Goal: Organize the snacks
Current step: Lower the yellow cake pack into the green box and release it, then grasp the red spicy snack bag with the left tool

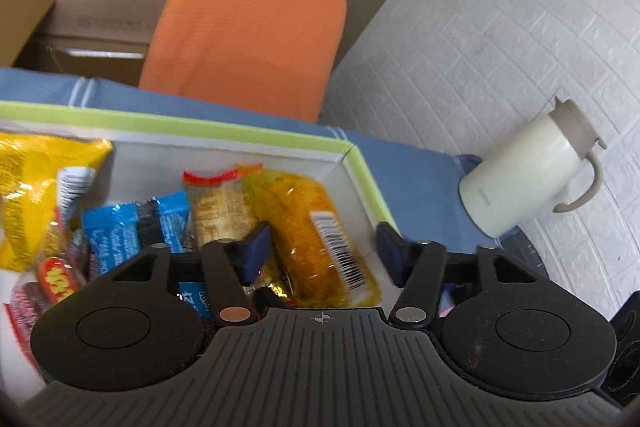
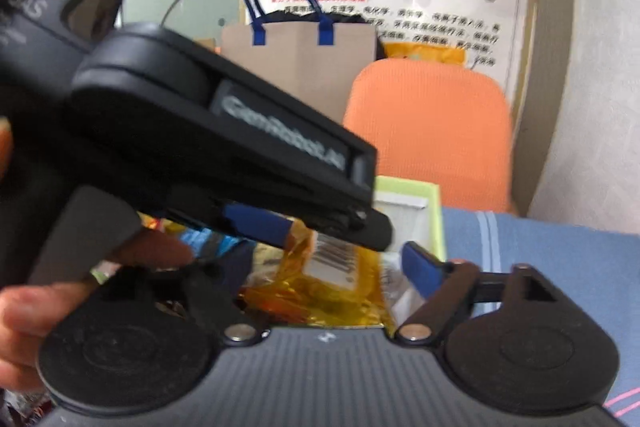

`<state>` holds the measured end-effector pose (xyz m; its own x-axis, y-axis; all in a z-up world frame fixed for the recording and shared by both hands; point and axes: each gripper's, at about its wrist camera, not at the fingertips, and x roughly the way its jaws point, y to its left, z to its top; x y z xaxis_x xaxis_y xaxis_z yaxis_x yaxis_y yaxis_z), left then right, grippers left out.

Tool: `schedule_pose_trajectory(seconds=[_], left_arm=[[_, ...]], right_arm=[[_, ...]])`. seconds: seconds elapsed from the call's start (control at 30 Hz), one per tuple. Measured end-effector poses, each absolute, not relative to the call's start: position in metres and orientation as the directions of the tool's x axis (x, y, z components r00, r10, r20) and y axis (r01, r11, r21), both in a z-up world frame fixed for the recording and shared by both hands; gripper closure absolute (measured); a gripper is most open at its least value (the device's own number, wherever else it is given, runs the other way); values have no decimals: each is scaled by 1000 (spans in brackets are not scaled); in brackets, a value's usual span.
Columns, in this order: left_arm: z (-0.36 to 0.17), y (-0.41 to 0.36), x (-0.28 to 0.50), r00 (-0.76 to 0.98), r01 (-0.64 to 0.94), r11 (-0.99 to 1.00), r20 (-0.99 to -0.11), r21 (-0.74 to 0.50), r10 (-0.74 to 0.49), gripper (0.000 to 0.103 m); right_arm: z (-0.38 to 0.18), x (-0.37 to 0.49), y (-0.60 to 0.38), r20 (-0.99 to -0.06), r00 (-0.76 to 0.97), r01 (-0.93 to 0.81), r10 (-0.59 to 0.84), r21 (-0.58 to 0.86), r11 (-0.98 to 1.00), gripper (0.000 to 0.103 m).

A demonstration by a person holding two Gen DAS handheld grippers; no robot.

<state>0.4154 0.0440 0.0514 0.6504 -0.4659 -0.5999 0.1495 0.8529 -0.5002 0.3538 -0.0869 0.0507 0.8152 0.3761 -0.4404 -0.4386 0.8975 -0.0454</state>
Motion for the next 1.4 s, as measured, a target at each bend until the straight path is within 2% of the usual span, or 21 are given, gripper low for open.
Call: schedule_pose_trajectory(seconds=[0.03,0.1,0.13,0.27,0.43,0.6,0.8,1.03,1.2,1.4], left_arm=[[57,45,407,674,154,864,-589,-479,-446,46],[71,47,388,720,169,887,-561,-430,-409,41],[78,49,378,738,178,893,-544,-413,-399,38],[94,51,340,770,214,899,-501,-382,-396,36],[94,40,303,760,261,892,-490,-369,-426,35],[80,27,282,721,288,883,-524,-370,-454,34],[44,6,282,596,292,848,-609,-443,-523,36],[13,-40,300,488,293,855,-703,-427,-518,38],[2,-54,307,459,293,865,-733,-408,-502,40],[-1,-62,301,483,295,879,-735,-375,-476,35]], right_arm=[[55,349,-89,-425,825,-431,373,-45,901,10],[66,334,-99,-390,843,-414,371,-31,910,3],[70,325,-104,-377,851,-404,366,-25,914,3],[75,291,-121,-371,868,-365,331,-24,931,1],[68,240,-145,-432,862,-314,264,-48,948,1],[42,194,-164,-497,843,-273,206,-66,960,1],[17,174,-179,-550,811,-257,201,-26,966,1],[5,215,-180,-595,764,-283,248,36,958,1],[-4,231,-175,-629,728,-308,274,56,950,1],[-6,239,-176,-636,718,-300,283,84,950,1]])
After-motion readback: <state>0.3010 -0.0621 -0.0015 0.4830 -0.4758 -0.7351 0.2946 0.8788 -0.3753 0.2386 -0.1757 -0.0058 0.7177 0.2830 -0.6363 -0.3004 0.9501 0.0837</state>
